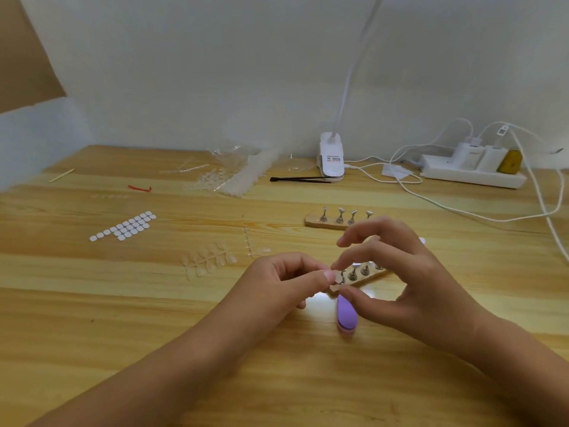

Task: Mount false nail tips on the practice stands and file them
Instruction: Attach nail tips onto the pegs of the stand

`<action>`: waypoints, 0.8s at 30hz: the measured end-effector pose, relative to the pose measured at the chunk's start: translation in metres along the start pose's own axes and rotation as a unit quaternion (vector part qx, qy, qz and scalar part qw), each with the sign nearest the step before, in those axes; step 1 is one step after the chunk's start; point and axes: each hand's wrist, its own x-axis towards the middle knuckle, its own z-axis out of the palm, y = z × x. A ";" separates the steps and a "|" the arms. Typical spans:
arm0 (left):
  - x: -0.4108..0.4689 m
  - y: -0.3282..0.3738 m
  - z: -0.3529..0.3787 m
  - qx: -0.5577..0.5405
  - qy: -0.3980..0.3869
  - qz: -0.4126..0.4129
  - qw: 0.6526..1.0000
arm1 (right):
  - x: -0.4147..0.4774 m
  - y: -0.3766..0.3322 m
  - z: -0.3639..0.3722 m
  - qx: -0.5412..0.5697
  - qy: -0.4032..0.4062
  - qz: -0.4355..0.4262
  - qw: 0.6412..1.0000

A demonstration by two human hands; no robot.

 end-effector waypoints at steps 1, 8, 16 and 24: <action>0.000 0.000 0.000 0.003 -0.001 0.004 1.000 | 0.000 0.000 0.001 -0.003 0.005 0.002 1.000; 0.003 -0.005 -0.003 0.023 -0.016 0.015 1.000 | 0.001 -0.002 0.003 -0.026 0.035 -0.007 0.999; 0.020 -0.010 -0.006 0.162 0.080 0.049 0.982 | 0.004 0.003 -0.004 0.028 0.116 0.037 0.992; 0.029 -0.016 0.007 0.299 0.067 0.072 0.949 | 0.002 0.018 0.004 0.185 0.107 0.168 0.962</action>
